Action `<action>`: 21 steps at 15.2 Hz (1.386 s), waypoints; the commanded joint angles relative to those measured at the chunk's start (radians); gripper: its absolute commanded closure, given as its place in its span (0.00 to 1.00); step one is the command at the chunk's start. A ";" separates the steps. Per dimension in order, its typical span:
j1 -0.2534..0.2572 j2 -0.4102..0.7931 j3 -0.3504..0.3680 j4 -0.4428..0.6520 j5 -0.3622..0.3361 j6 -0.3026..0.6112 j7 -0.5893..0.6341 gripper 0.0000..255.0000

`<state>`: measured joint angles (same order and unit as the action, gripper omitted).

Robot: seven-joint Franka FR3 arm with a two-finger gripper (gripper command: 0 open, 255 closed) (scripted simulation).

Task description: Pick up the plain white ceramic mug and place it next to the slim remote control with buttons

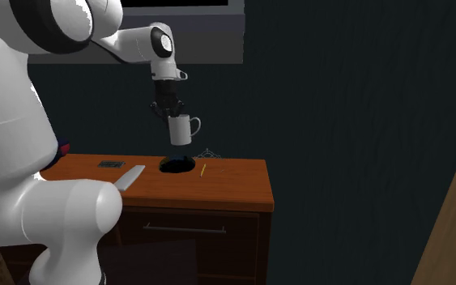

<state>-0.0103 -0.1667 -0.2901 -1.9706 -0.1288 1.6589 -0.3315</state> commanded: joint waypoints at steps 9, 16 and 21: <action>0.103 -0.082 0.151 -0.085 0.053 -0.016 0.246 1.00; 0.177 -0.076 0.256 -0.080 0.109 -0.022 0.411 1.00; 0.229 -0.040 0.329 -0.042 0.146 -0.023 0.528 1.00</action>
<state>0.2085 -0.2194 0.0248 -2.0220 0.0099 1.6318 0.1715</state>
